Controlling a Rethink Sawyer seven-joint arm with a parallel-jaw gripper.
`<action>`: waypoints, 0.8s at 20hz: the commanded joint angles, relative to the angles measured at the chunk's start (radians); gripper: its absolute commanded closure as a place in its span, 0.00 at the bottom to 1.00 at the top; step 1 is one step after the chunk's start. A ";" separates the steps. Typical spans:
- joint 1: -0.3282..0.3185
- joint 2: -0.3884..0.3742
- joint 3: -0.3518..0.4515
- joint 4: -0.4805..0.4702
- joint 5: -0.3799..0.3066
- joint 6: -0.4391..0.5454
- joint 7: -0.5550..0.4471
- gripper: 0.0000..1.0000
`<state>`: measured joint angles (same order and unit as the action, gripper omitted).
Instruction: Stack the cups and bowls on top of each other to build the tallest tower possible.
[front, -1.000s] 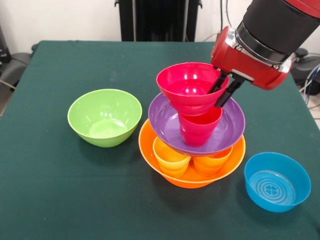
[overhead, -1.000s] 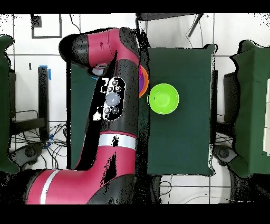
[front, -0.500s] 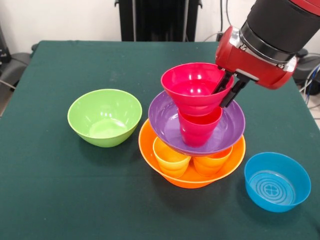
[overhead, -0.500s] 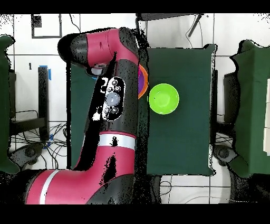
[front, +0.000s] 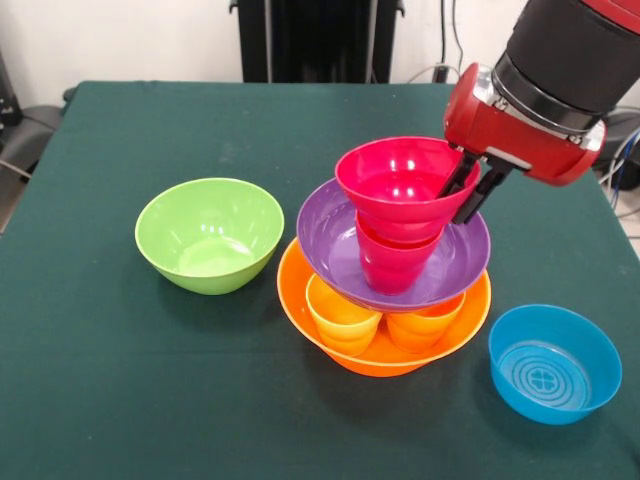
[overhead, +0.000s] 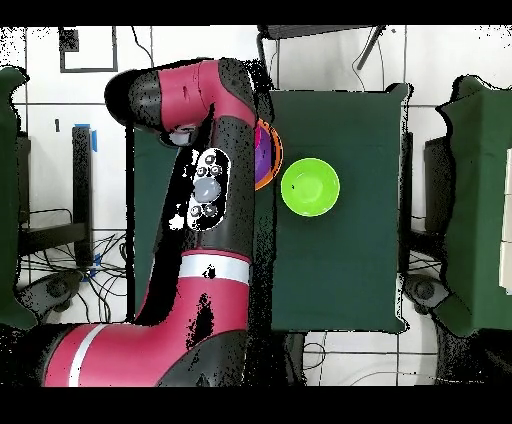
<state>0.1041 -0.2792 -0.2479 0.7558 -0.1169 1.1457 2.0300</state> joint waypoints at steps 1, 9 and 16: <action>0.036 -0.022 0.042 0.154 -0.012 -0.093 0.140 1.00; 0.048 -0.010 0.004 0.162 -0.027 -0.134 0.141 1.00; 0.042 0.017 -0.017 0.125 -0.029 -0.129 0.119 1.00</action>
<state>0.1451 -0.2764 -0.2954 0.8175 -0.1173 1.0580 2.0300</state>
